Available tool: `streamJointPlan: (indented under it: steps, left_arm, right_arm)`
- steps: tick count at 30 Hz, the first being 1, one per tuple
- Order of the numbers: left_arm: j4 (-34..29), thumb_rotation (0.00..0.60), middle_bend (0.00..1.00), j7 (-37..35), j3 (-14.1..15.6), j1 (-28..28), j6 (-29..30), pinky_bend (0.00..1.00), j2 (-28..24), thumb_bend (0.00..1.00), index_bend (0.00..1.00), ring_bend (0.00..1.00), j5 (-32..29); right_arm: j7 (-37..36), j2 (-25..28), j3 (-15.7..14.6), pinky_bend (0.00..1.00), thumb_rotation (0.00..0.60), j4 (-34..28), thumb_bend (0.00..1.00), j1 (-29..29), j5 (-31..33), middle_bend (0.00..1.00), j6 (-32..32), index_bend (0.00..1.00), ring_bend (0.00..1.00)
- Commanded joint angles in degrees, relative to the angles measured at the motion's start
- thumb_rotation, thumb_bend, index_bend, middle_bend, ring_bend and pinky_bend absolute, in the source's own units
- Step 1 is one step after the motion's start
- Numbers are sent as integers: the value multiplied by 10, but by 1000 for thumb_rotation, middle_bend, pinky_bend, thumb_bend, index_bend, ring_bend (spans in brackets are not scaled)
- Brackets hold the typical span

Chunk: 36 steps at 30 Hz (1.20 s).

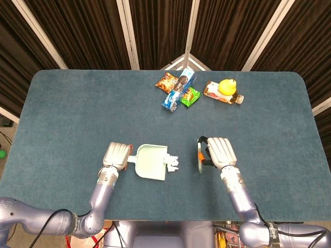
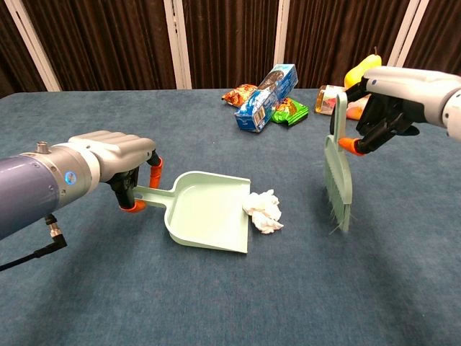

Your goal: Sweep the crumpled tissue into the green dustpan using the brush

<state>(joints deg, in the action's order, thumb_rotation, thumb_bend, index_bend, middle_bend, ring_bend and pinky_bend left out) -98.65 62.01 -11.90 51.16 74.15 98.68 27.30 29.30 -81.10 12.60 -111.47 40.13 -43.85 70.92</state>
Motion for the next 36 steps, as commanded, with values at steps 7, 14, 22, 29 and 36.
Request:
streamJointPlan:
  steps: [7, 14, 22, 29, 36]
  left_arm:
    - [-8, 600, 1000, 4, -2, 9, 10, 984, 4, 546, 603, 1000, -12]
    - [-6, 600, 1000, 5, 4, 11, 13, 984, 7, 546, 605, 1000, -20]
    - [-5, 600, 1000, 4, 4, 15, 17, 984, 10, 547, 605, 1000, -24]
    - [1, 600, 1000, 5, 6, 18, 19, 984, 17, 547, 605, 1000, -28]
    - [8, 600, 1000, 5, 9, 19, 18, 984, 22, 547, 605, 1000, -30]
  right_arm:
    - [15, -42, -9, 911, 600, -3, 491, 6, -1, 956, 9, 962, 998]
    - [24, -80, 1, 911, 600, 2, 493, 16, 15, 956, 12, 962, 998]
    - [18, -109, 34, 911, 600, -13, 494, 33, 41, 956, 10, 963, 998]
    - [14, -124, 66, 911, 600, -37, 503, 53, 77, 956, 3, 963, 998]
    - [16, -126, 102, 911, 600, -70, 502, 75, 110, 956, 13, 962, 998]
